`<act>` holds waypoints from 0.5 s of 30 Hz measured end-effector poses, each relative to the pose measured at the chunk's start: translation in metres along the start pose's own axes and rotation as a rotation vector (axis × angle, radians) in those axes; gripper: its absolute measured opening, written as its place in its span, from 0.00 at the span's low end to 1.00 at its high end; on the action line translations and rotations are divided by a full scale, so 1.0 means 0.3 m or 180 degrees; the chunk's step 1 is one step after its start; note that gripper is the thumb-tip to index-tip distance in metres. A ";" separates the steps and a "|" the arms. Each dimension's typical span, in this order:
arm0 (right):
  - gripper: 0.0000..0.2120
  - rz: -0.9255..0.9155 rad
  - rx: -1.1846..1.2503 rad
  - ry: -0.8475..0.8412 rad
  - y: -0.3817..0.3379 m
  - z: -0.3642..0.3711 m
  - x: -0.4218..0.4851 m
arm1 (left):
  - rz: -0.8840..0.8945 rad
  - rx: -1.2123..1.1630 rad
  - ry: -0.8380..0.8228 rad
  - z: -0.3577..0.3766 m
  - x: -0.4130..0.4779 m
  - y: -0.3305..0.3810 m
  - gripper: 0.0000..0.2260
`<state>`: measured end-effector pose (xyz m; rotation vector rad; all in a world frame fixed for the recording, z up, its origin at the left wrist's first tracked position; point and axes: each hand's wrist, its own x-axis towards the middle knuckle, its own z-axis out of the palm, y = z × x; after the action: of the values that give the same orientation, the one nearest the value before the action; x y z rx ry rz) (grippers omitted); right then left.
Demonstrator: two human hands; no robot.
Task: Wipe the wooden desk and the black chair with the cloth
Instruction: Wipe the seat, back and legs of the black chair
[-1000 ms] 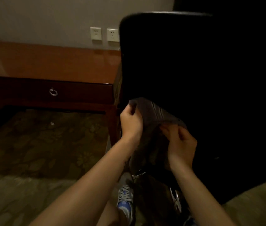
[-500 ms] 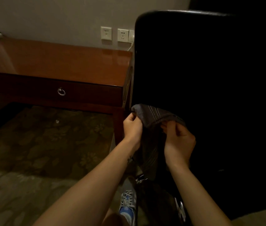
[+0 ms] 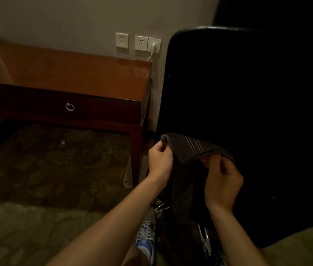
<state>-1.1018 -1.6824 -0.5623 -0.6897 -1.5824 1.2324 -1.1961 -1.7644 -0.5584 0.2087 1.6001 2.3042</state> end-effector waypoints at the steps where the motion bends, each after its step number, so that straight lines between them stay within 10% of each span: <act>1: 0.14 -0.0008 0.0061 -0.0028 -0.005 -0.017 -0.001 | 0.0078 -0.0010 0.0009 0.002 -0.017 0.011 0.07; 15: 0.13 0.0070 0.0174 0.0107 -0.067 0.062 0.023 | 0.0645 0.0167 0.0339 0.045 -0.007 0.139 0.12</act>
<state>-1.1188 -1.6902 -0.5411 -0.6911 -1.5116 1.2692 -1.1975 -1.7665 -0.5147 0.2766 1.7665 2.4628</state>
